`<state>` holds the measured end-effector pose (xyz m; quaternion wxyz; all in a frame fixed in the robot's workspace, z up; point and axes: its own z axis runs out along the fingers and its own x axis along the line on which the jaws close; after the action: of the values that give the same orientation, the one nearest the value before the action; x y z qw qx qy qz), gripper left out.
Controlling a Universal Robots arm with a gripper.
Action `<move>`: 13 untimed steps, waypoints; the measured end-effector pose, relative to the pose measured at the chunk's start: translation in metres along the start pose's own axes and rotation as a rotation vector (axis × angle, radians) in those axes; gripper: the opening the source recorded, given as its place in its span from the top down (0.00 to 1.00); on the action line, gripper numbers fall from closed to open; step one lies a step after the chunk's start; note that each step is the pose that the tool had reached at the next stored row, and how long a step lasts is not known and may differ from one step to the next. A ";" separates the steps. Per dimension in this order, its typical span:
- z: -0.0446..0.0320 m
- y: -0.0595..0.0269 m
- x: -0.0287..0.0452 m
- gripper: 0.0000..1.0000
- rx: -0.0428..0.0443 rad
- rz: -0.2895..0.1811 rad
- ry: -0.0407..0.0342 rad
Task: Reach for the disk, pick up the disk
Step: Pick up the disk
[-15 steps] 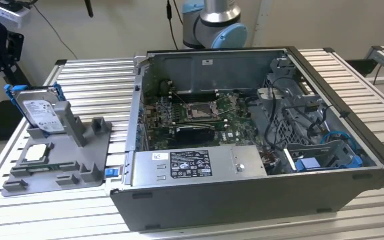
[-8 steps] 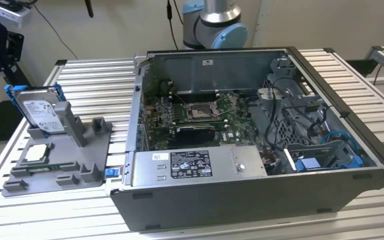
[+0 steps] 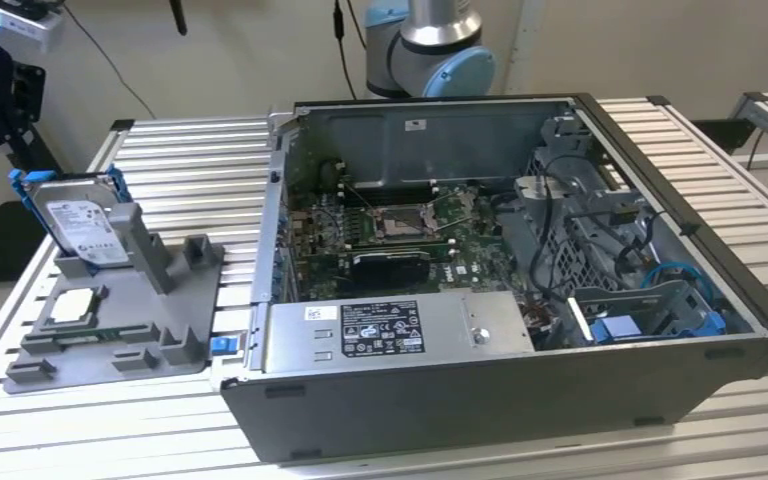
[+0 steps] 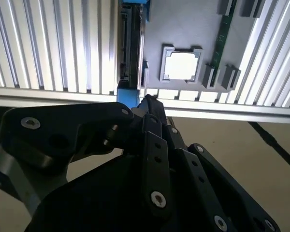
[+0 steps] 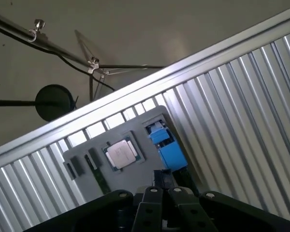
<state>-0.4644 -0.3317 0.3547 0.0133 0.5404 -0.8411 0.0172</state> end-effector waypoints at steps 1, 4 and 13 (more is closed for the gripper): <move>0.0000 0.0000 0.0000 1.00 0.0004 -0.011 -0.0002; 0.0000 0.0000 0.0000 1.00 0.0018 -0.043 -0.0007; 0.0000 0.0000 0.0000 1.00 0.0055 -0.133 -0.0019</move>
<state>-0.4644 -0.3317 0.3547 0.0121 0.5951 -0.8033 0.0180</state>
